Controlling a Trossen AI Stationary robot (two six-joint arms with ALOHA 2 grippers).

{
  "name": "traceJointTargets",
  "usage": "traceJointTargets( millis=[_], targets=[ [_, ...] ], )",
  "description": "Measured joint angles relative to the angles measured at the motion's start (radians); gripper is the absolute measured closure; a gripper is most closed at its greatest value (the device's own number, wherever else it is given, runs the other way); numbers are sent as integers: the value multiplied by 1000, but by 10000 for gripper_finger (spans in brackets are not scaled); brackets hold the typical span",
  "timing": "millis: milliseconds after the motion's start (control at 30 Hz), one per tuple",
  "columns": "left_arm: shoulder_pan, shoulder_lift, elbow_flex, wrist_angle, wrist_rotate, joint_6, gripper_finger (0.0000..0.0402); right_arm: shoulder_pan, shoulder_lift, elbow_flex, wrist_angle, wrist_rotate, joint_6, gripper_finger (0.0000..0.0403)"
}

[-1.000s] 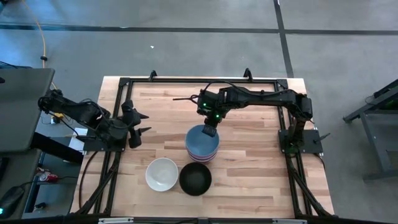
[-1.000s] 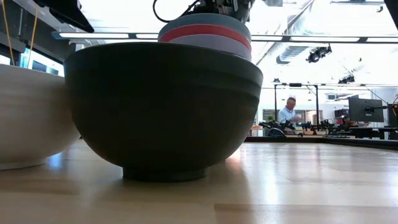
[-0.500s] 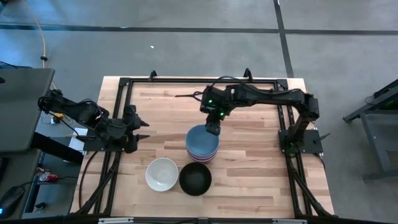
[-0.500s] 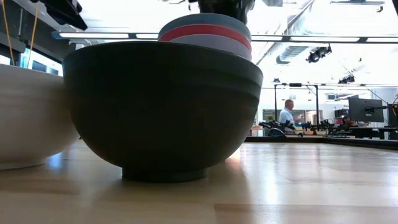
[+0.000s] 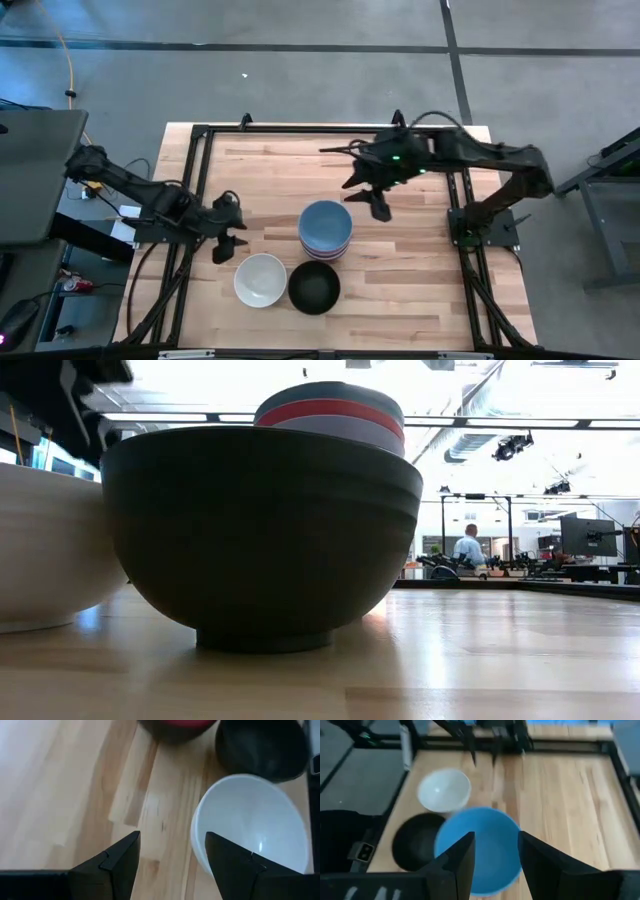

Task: Nest bowls inside each other
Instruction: Stack the white bowl on top of the blue bowl

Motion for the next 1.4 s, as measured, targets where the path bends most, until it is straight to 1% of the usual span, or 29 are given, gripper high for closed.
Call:
traceJointTargets(
  millis=[100, 267, 367, 567, 767, 933, 1000, 1067, 1333, 1400],
  targets=[
    [-6, 24, -56, 94, 24, -37, 190, 34, -46, 0, 9, 10, -29, 261],
    [-48, 68, -123, 228, 26, -108, 190, 96, -107, 0, 7, 118, -38, 261],
    [-80, 103, -142, 285, 25, -149, 190, 128, -133, 0, 5, 156, -46, 261],
    [-116, 173, -147, 333, 16, -202, 190, 173, -157, -1, 4, 218, -58, 261],
    [-124, 253, -146, 362, 19, -233, 190, 201, -161, -2, -3, 231, -61, 261],
    [-124, 282, -147, 365, 19, -239, 196, 216, -161, -2, -4, 237, -61, 261],
    [-124, 280, -147, 368, 18, -241, 211, 216, -160, -2, -5, 238, -60, 261],
    [-124, 280, -146, 367, 18, -241, 236, 216, -160, -2, -5, 240, -58, 261],
    [-124, 280, -146, 365, 11, -231, 378, 216, -160, -2, -12, 242, -55, 261],
    [-123, 280, -147, 363, 11, -223, 393, 216, -160, -2, -12, 242, -58, 261]
  ],
)
